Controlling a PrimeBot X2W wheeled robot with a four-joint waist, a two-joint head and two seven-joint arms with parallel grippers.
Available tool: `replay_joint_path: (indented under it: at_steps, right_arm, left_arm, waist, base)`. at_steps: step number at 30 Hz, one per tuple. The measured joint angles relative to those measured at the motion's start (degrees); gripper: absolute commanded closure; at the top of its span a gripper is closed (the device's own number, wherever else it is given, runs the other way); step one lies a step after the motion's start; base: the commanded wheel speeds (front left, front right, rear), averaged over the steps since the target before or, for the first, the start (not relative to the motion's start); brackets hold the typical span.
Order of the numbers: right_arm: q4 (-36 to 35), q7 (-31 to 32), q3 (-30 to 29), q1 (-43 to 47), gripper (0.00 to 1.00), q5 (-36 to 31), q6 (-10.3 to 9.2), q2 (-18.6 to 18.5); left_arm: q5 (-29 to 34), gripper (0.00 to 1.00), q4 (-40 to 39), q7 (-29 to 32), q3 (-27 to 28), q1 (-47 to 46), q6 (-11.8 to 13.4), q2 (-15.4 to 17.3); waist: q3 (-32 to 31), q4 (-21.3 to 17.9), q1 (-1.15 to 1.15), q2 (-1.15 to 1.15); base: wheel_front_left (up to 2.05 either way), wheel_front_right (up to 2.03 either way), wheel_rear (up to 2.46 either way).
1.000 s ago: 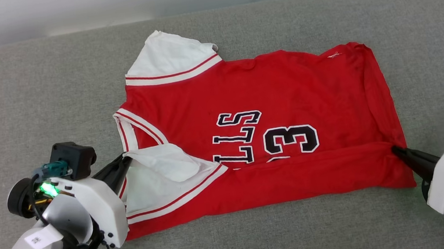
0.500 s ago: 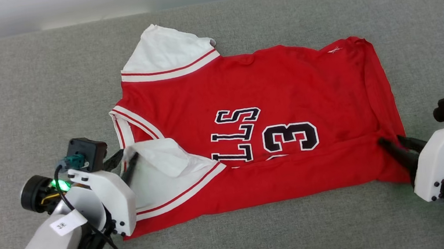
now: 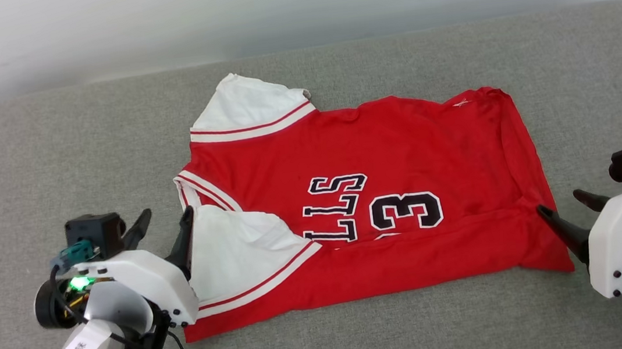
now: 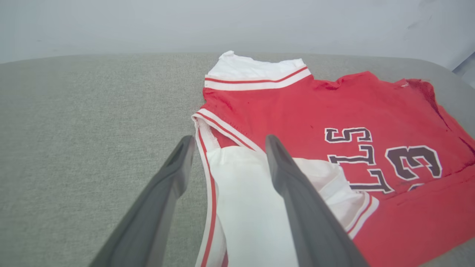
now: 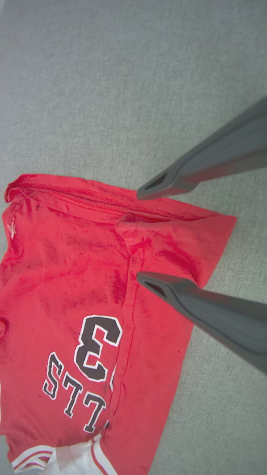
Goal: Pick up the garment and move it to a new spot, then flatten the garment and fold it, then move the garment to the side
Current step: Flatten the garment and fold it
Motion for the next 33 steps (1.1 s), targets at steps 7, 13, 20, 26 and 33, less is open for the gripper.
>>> replay_joint_path:
  at_steps: [7,13,20,26,33]
  right_arm:
    - [-3.96,7.01,-8.29,5.45,0.00,-8.01,0.00,5.97]
    - [-10.50,11.31,-13.18,8.66,0.00,-11.26,0.00,11.41]
    - [-16.21,15.13,-15.10,11.89,0.00,-12.51,0.00,14.12]
    - [-18.56,15.60,-16.00,12.61,0.00,-12.47,0.00,14.94]
    - [-19.59,15.53,-15.33,12.61,0.00,-11.88,0.00,15.41]
  left_arm:
    - [-0.76,0.00,-6.28,1.22,1.96,6.44,5.11,1.52]
    - [-0.67,0.00,-13.46,8.03,0.91,13.10,9.76,4.52]
    - [-0.66,0.00,-18.34,15.37,-1.79,15.93,12.67,6.06]
    - [-0.60,0.00,-17.74,17.92,-2.66,15.73,13.78,5.99]
    - [-0.15,0.00,-13.79,19.36,-3.19,14.22,14.14,6.30]
  waist:
    - [-1.89,0.28,0.00,0.00]
    - [-2.06,0.27,-0.01,0.00]
    - [-0.35,-0.08,-0.01,0.00]
    - [1.70,-0.58,0.00,0.00]
    - [3.72,-1.55,0.00,0.00]
  base:
    - [0.00,0.00,0.00]
    - [0.00,0.00,0.00]
    - [0.00,0.00,0.00]
    - [0.00,0.00,0.00]
    - [0.00,0.00,0.00]
